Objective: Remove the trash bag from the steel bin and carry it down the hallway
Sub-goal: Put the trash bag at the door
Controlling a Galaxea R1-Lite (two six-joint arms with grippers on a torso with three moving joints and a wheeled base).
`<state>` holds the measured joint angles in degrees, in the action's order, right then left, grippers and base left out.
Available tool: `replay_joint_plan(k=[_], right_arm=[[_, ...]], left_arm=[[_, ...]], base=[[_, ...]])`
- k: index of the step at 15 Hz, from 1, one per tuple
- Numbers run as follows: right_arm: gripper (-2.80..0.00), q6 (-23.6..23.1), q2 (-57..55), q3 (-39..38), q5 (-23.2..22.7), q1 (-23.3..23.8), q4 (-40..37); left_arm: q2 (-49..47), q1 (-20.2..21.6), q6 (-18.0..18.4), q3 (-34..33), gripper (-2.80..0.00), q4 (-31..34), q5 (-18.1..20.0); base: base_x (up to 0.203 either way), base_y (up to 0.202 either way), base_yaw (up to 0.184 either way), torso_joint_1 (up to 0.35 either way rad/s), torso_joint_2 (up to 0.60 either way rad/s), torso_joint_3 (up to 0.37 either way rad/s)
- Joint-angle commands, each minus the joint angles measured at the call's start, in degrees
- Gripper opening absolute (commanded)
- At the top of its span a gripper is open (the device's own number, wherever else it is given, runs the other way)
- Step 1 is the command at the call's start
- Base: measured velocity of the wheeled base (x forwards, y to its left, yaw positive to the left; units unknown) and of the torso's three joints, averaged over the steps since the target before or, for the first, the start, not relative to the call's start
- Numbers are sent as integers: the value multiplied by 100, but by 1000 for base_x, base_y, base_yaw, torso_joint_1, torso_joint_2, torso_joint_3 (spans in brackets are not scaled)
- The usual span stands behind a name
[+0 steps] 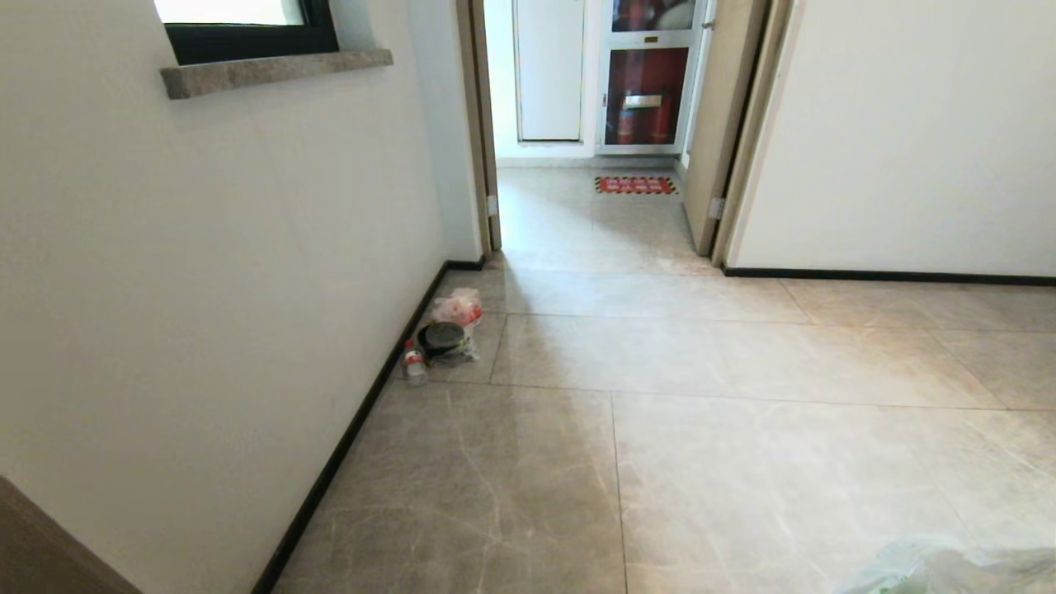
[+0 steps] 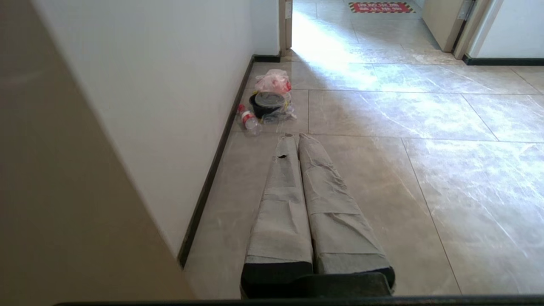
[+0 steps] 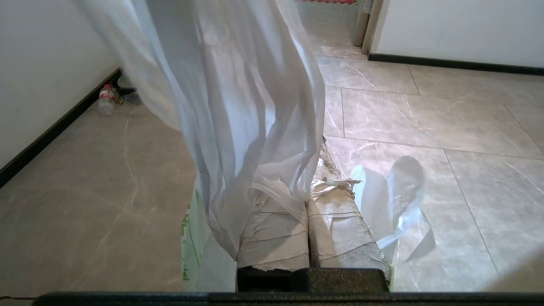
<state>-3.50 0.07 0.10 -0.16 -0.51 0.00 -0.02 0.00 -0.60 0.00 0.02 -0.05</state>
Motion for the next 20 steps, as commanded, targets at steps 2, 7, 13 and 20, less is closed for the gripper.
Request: replay_joint_plan(k=[2, 7, 13, 20], right_arm=[[-280, -2, 222, -1, -2, -2, 6], [-280, -2, 222, -1, -11, -2, 9], [-280, -2, 222, -1, -11, -2, 9], [-280, 4, 222, -1, -11, -2, 9]], left_arm=[[-6, 0, -2, 0, -280, -2, -3], [-6, 0, -2, 0, -280, -2, -3], [-6, 0, -2, 0, -280, -2, -3], [-6, 0, -2, 0, -280, -2, -3]], base=[[191, 0, 0, 2, 4, 4], [198, 0, -1, 2, 2, 0], [191, 0, 1, 2, 3, 4], [190, 0, 0, 2, 5, 1]])
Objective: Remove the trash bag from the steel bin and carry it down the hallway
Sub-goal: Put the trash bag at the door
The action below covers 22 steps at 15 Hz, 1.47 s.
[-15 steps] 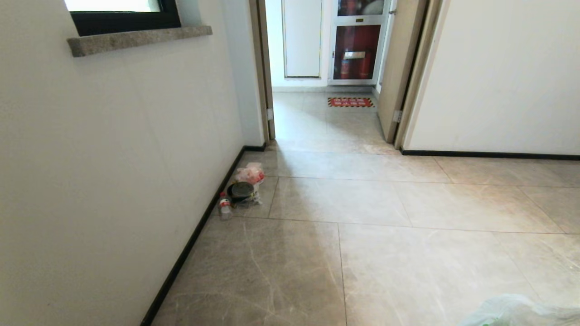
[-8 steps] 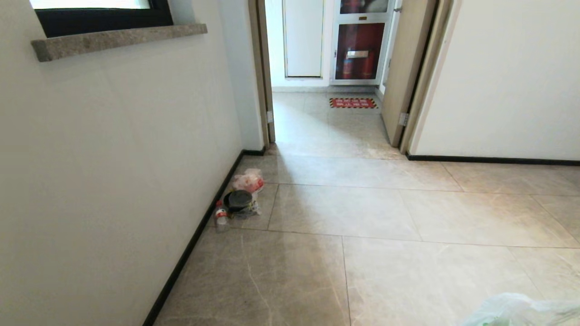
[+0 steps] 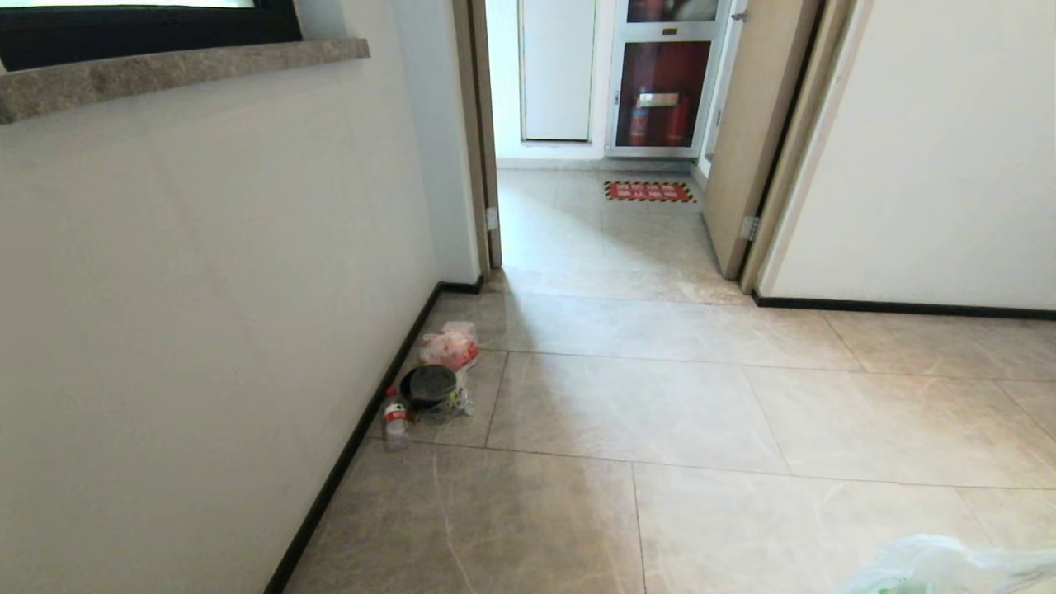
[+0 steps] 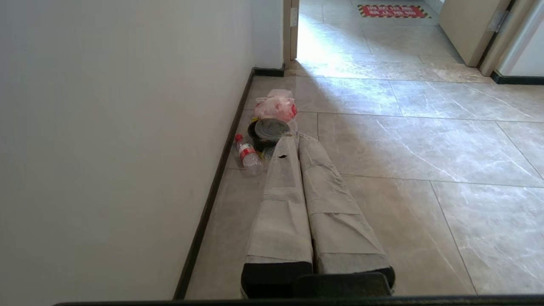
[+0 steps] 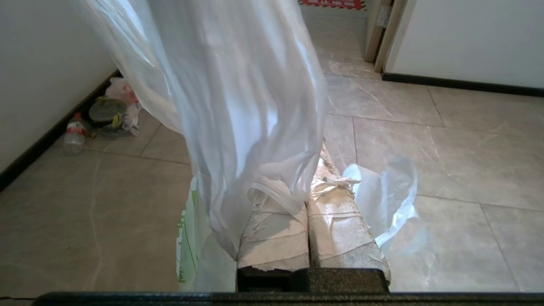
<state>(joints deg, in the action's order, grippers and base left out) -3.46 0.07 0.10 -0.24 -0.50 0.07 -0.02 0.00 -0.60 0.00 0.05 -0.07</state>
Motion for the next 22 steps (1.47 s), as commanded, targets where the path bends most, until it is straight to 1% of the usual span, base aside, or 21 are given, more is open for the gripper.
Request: replay_joint_plan(k=[1, 19, 22], right_arm=[[-280, -5, 222, -1, -2, 6, 1], [-280, -14, 222, -1, -2, -2, 10], [-280, -14, 222, -1, -2, -2, 10]], left_arm=[[-6, 0, -2, 0, -280, -5, -1], [-6, 0, 16, 0, -280, -5, -1], [-6, 0, 33, 0, -280, -5, -1]], base=[[193, 0, 1, 2, 6, 4], [191, 0, 0, 2, 2, 2], [40, 0, -1, 1, 2, -1]])
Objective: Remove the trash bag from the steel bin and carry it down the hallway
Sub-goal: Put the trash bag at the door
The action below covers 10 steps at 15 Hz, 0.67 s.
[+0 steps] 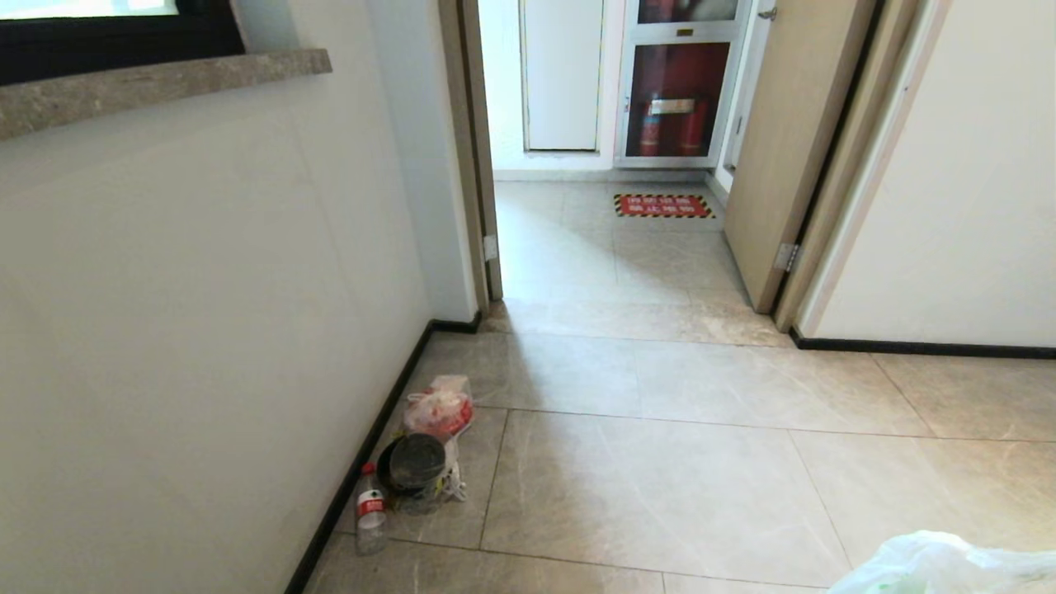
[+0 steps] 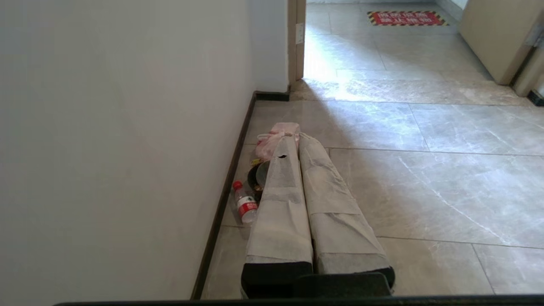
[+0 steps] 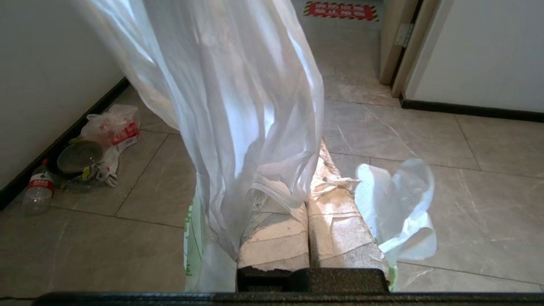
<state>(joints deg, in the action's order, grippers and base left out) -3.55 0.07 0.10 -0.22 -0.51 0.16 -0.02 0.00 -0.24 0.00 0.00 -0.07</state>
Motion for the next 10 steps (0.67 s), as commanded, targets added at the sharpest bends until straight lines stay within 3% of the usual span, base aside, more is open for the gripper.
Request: replay_joint_plan(k=[1, 5, 10], right_arm=[[-280, 0, 222, -1, -4, -2, 2], [-280, 3, 222, -1, -4, -2, 2], [-280, -5, 222, -1, -4, -2, -7]], left_arm=[[-6, 0, -18, 0, -280, 0, -1], [-6, 0, -20, 0, -280, 0, 7], [-6, 0, -28, 0, -280, 0, -1]], base=[[0, 0, 0, 0, 0, 0], [0, -24, -1, 1, 0, -1], [0, -189, -1, 2, 2, 2]])
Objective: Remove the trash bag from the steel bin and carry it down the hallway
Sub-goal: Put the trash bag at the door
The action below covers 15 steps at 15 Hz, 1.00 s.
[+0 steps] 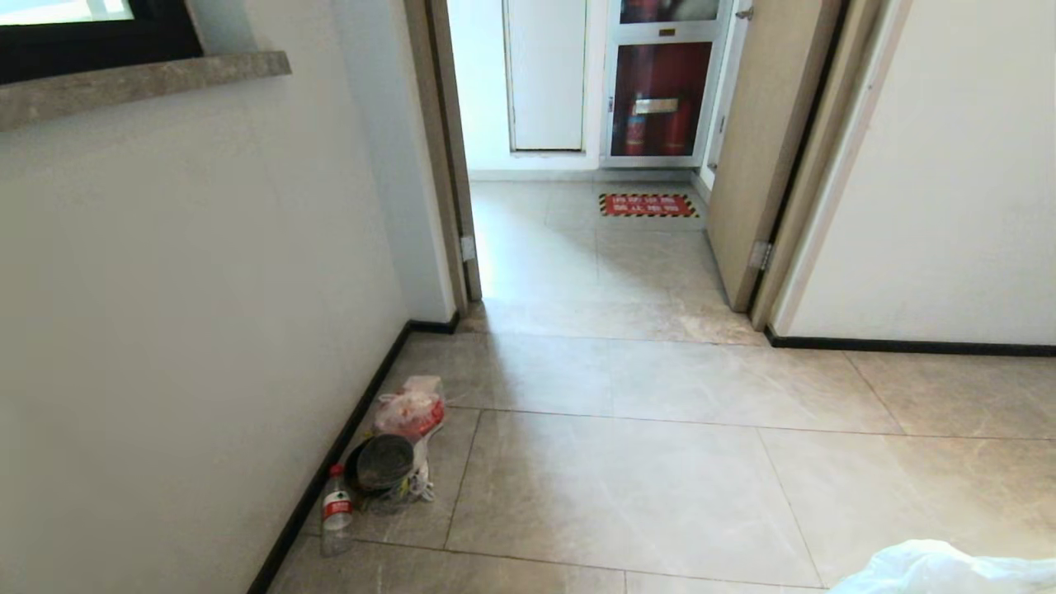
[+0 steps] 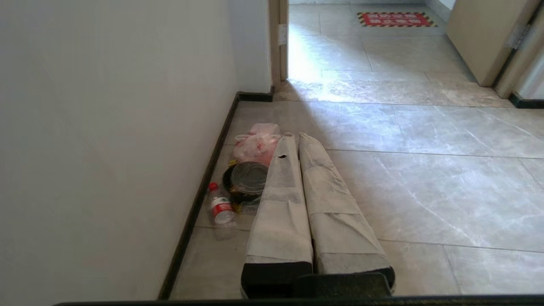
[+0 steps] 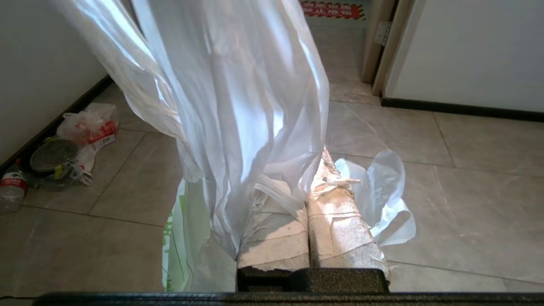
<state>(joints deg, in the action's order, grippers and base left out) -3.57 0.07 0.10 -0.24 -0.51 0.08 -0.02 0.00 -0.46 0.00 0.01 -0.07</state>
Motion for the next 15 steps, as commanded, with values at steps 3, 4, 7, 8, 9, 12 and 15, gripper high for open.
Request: replay_joint_plan(k=[3, 4, 7, 8, 9, 12, 15], right_arm=[[-280, -3, 222, -1, -2, -2, -8], [-280, -3, 222, -1, -11, -2, 1], [-280, -3, 222, -1, -11, -2, 1], [-280, -3, 222, -1, -11, -2, 1], [-280, -3, 222, -1, -11, 0, 1], [-280, -3, 222, -1, -2, -2, 1], [-280, -3, 222, -1, -2, -2, 1]], left_arm=[[-6, 0, -6, 0, -280, -1, -1], [-6, 0, -6, 0, -280, -1, -1], [-6, 0, 2, 0, -280, -1, 7], [-6, 0, 2, 0, -280, -1, 6], [-6, 0, 2, 0, -280, -1, -1], [-6, 0, 2, 0, -280, -1, -1], [-6, 0, 2, 0, -280, -1, -1]], base=[[0, -191, 0, 3, 1, 0], [0, -191, 2, 2, 2, 4], [0, -182, 0, 2, 0, -2], [0, -105, -2, 2, 7, 2], [0, 0, 0, 0, 0, 0], [0, 0, 0, 0, 0, 0], [104, -1, -2, 2, 0, 2]])
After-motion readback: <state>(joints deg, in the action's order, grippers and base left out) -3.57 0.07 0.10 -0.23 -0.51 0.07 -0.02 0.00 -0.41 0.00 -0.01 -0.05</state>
